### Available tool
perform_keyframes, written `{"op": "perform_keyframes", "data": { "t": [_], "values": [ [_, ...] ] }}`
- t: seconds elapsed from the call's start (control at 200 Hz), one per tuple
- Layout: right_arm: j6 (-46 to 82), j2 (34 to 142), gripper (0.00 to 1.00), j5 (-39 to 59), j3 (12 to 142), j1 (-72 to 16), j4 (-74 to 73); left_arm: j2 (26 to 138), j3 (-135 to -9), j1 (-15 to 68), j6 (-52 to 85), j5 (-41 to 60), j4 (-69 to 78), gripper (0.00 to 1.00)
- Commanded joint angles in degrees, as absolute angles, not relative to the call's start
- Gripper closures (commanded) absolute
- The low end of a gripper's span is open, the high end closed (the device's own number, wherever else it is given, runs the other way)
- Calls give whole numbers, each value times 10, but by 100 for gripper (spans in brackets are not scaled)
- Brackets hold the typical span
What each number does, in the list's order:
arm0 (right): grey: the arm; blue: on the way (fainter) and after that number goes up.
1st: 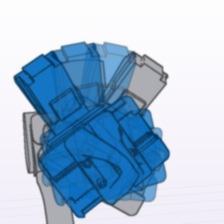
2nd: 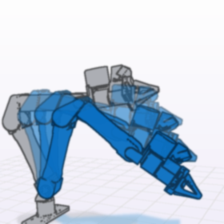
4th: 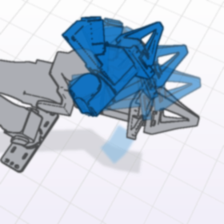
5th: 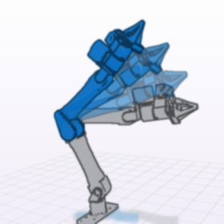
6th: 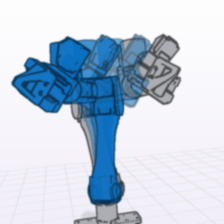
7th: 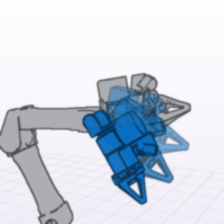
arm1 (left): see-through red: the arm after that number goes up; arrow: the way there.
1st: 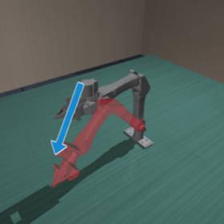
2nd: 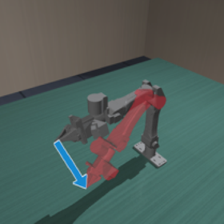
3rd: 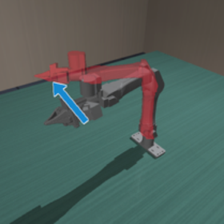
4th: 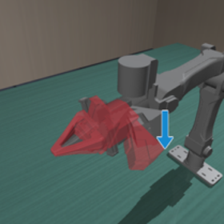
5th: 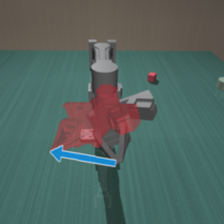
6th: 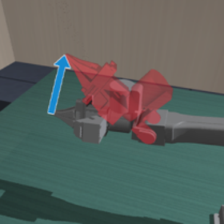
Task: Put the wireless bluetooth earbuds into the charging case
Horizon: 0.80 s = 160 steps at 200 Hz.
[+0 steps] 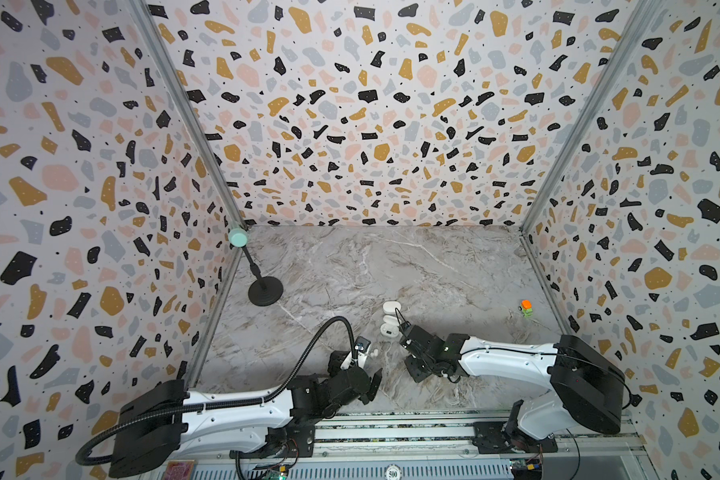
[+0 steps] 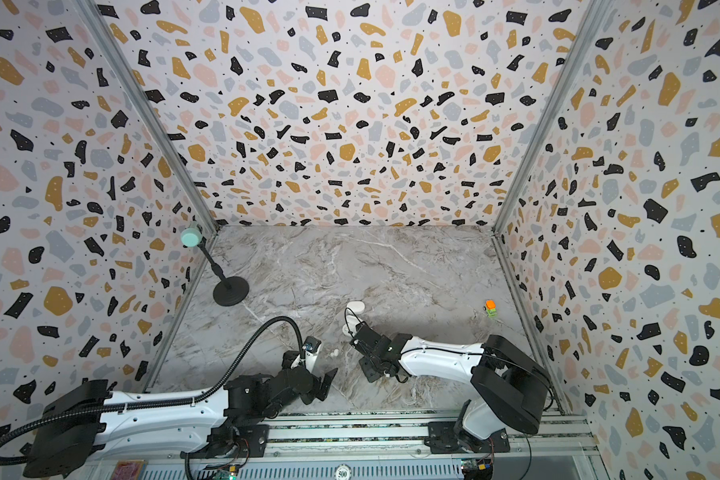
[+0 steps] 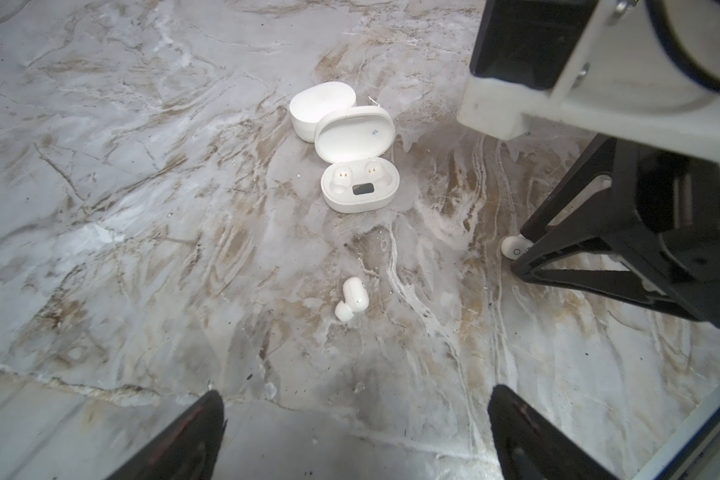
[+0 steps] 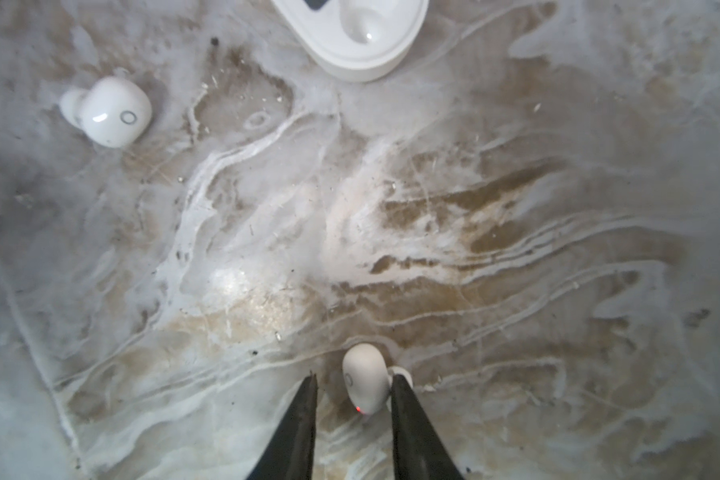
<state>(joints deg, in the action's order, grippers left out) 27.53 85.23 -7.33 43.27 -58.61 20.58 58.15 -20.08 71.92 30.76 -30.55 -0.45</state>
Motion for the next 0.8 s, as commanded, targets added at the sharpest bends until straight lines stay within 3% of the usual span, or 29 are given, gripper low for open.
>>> {"op": "perform_keyframes", "data": {
  "t": [0.0, 0.796],
  "values": [
    [271, 853, 69, -82, 449, -585, 220, 582, -197, 724, 309, -314, -3, 0],
    [265, 876, 72, -101, 468, -584, 231, 594, -200, 724, 309, -314, -2, 0]
  ]
}}
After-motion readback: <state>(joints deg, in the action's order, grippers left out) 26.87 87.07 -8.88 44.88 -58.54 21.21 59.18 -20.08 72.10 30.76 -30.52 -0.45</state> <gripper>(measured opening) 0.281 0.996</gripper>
